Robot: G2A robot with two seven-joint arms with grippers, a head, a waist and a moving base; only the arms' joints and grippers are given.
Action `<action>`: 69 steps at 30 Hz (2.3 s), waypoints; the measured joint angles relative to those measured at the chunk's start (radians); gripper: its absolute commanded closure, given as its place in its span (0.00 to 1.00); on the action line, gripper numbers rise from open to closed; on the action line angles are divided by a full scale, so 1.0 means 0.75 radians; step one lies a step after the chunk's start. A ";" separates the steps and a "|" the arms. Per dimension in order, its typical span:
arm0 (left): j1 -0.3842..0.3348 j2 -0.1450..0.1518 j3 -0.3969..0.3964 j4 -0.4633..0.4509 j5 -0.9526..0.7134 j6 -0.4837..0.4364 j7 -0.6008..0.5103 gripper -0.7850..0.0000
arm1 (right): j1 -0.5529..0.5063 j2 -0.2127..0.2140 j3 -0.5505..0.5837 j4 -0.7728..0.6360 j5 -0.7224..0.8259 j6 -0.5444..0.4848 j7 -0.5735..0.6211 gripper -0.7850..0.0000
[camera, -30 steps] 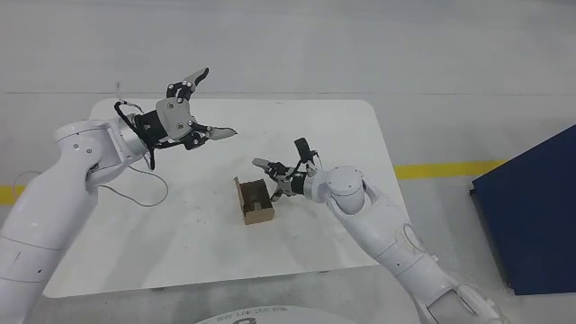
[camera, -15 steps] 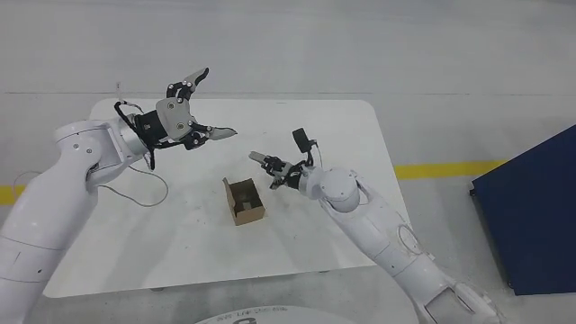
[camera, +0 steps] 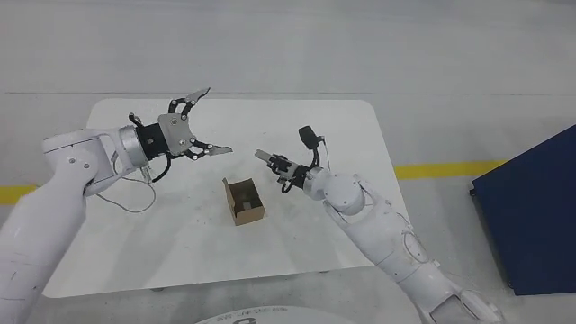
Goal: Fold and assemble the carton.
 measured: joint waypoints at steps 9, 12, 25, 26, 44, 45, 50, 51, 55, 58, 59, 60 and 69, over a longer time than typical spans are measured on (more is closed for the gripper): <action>0.319 0.089 -0.162 -0.469 0.611 0.126 -0.032 0.00 | -0.020 -0.012 -0.034 -0.023 -0.150 0.014 -0.096 0.00; 0.349 0.087 -0.140 -0.438 0.705 -0.035 -0.160 0.00 | -0.046 -0.017 -0.014 -0.018 -0.117 -0.004 -0.153 0.00; 0.333 0.147 0.043 -0.616 1.083 0.104 -0.115 0.00 | -0.064 -0.019 0.003 -0.015 -0.082 -0.014 -0.191 0.00; 0.331 0.161 0.051 -0.622 1.228 0.108 -0.166 0.00 | -0.064 -0.019 0.003 -0.015 -0.082 -0.014 -0.191 0.00; 0.095 0.156 0.566 -0.546 2.310 0.271 -0.505 0.00 | -0.064 -0.019 0.003 -0.015 -0.081 -0.014 -0.191 0.00; 0.075 0.145 0.586 -0.530 2.303 0.272 -0.498 0.00 | -0.064 -0.019 0.003 -0.015 -0.081 -0.014 -0.191 0.00; 0.001 0.074 0.660 -0.402 2.235 0.271 -0.390 0.45 | -0.064 -0.019 0.003 -0.015 -0.081 -0.014 -0.191 0.00; -0.010 0.063 0.678 -0.380 2.233 0.271 -0.381 0.58 | -0.064 -0.019 0.003 -0.015 -0.081 -0.014 -0.191 0.00; -0.066 0.030 0.742 -0.301 2.266 0.271 -0.395 1.00 | -0.064 -0.019 0.003 -0.015 -0.081 -0.014 -0.191 0.00; -0.096 0.017 0.765 -0.269 2.308 0.271 -0.427 1.00 | -0.064 -0.019 0.003 -0.015 -0.081 -0.014 -0.191 0.00; -0.106 0.015 0.768 -0.263 2.326 0.271 -0.439 1.00 | -0.064 -0.019 0.003 -0.015 -0.081 -0.014 -0.191 0.00; -0.116 0.014 0.771 -0.261 2.349 0.271 -0.451 1.00 | -0.064 -0.019 0.003 -0.015 -0.081 -0.014 -0.191 0.00; -0.277 0.028 0.841 -0.316 2.856 0.271 -0.756 1.00 | -0.064 -0.019 0.003 -0.015 -0.081 -0.014 -0.191 0.00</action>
